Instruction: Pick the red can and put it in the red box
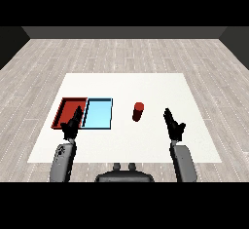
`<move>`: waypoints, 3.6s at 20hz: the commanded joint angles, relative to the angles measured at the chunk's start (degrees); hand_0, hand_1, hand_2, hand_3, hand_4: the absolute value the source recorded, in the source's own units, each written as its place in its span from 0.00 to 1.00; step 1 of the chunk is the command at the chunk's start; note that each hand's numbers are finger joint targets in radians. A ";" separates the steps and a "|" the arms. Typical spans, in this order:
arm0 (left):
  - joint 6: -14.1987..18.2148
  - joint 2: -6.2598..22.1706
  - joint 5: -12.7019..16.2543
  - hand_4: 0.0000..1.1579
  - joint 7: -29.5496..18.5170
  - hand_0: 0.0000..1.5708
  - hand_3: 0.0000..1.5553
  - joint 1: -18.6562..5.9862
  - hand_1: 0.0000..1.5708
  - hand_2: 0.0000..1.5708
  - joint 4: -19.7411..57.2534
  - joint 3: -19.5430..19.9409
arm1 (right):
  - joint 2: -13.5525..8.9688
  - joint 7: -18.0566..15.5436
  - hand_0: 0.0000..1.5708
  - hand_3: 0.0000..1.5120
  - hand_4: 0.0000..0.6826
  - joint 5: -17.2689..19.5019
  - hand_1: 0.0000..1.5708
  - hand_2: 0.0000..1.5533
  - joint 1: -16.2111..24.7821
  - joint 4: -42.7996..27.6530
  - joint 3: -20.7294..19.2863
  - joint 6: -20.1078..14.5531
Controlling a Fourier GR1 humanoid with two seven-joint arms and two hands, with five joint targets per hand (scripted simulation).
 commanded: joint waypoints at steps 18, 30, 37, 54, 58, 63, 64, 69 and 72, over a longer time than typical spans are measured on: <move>-3.02 -4.38 1.11 0.00 -32.71 0.00 0.00 -0.57 0.00 0.00 6.64 2.93 | -5.89 -23.45 0.00 0.00 0.00 -11.38 0.00 0.00 -1.33 6.35 -11.79 18.06; -4.94 -2.86 3.58 0.00 -27.43 0.00 0.00 -0.05 0.00 0.00 0.35 3.52 | -5.28 -22.44 0.00 0.00 0.00 -11.06 0.00 0.00 -4.64 8.42 -12.25 18.88; -5.50 -3.30 2.93 0.00 -29.59 0.00 0.00 4.65 0.00 0.00 -2.72 2.54 | -2.89 -18.54 0.00 0.00 0.00 -12.03 0.00 0.00 -8.08 9.96 -10.86 16.61; -7.30 -1.76 6.34 0.00 -27.95 0.00 0.00 3.70 0.00 0.00 -3.50 5.40 | -0.86 -16.42 0.00 0.00 0.00 -13.42 0.00 0.00 -14.47 18.05 -8.18 17.70; -4.95 -4.75 3.86 0.00 -28.03 0.00 0.00 3.67 0.00 0.00 -2.88 2.40 | 2.69 -21.78 0.00 0.00 0.00 -8.96 0.00 0.00 -18.46 26.25 -6.13 13.31; -3.90 -5.73 3.16 0.00 -27.29 0.00 0.00 3.43 0.00 0.00 -3.44 1.40 | 4.21 -22.46 0.00 0.00 0.00 -8.22 0.00 0.00 -18.59 26.85 -4.76 11.92; -5.66 -4.22 5.69 0.00 -27.04 0.00 0.00 2.93 0.00 0.00 -3.64 3.43 | 2.86 -23.66 0.00 0.00 0.00 -8.55 0.00 0.00 -19.06 29.08 -5.63 13.15; -5.09 -4.72 4.77 0.00 -28.13 0.00 0.00 2.52 0.00 0.00 -2.11 3.02 | 2.92 -28.05 0.00 0.00 0.00 -7.48 0.00 0.00 -22.44 36.11 -6.12 12.79; -5.35 -5.85 3.78 0.00 -31.03 0.00 0.00 4.75 0.00 0.00 -1.14 1.95 | 3.74 -34.49 0.00 0.00 0.00 -6.21 0.00 0.00 -25.23 44.62 -6.24 13.28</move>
